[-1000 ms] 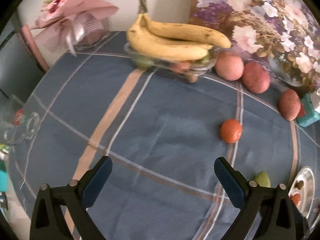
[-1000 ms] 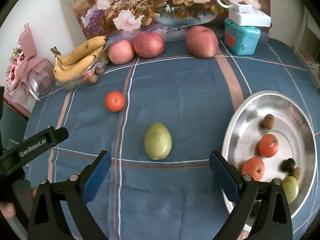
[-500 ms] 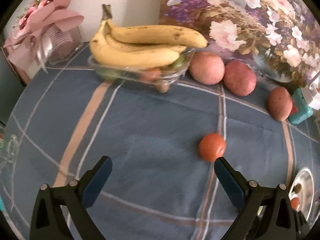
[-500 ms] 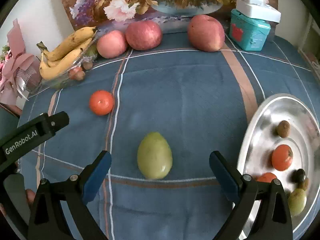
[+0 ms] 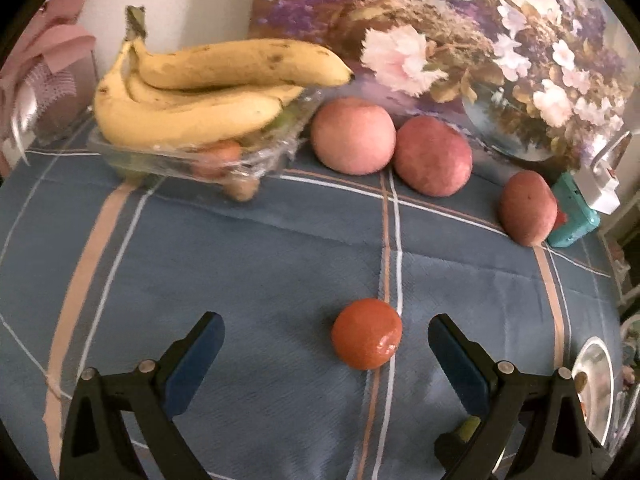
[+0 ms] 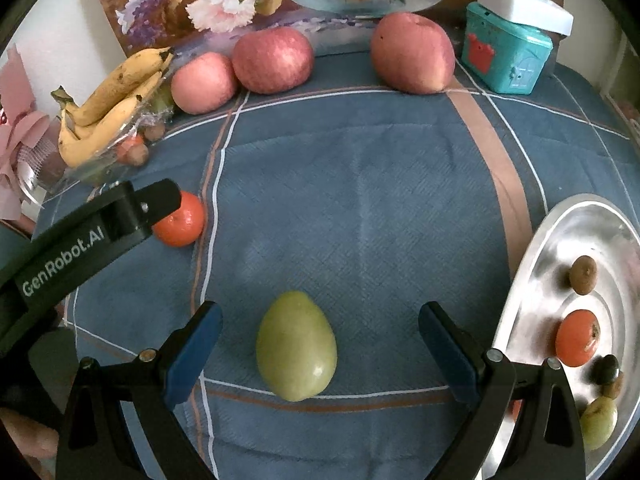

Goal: Organize fruits
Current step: 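Close the left tool on the tangerine while the right tool grasps the green pear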

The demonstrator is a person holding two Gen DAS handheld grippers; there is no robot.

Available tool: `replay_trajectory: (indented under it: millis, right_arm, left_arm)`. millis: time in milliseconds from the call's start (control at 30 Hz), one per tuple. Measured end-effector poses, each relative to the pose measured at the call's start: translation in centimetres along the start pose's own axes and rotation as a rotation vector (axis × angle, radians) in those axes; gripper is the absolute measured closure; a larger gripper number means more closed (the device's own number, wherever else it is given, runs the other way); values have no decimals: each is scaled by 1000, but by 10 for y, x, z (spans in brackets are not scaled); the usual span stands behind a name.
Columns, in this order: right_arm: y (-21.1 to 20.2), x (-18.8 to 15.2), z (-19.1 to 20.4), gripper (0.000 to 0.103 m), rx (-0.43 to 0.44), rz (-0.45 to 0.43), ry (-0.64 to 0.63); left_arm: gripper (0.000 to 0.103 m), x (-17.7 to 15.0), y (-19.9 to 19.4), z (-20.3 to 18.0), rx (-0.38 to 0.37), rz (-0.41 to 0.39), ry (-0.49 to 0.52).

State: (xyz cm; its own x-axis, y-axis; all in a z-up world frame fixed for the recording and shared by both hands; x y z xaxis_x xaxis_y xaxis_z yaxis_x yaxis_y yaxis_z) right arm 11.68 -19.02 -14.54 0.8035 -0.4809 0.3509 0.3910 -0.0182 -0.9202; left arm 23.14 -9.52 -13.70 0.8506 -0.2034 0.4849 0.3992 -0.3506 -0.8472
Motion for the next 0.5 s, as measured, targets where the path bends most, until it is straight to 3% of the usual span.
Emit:
replay_trajectory:
  millis: [300, 400, 500]
  right_arm:
    - [2, 0, 8, 7, 22, 3, 3]
    - [-1, -1, 8, 17, 15, 3, 1]
    - [-2, -2, 6, 18, 13, 7, 0]
  left_arm:
    - [20, -7, 5, -18, -44, 14, 34]
    - [30, -7, 3, -19, -55, 11, 37]
    - [43, -6, 5, -17, -69, 14, 17]
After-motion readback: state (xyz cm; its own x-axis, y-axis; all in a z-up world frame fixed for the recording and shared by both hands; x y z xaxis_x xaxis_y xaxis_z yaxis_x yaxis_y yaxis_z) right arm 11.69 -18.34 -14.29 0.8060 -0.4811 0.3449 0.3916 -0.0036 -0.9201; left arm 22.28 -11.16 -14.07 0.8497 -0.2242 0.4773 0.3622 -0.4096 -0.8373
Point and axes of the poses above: each gripper's, at about its wrist camera, not at the fingertips, and y roughly the way its jaws point, z to its left, x to its top, the point moved 10 cm from there along y, roughly the way its jaws point, and after that the axes turned 3 degrees about -y, right-handed, at the moved point
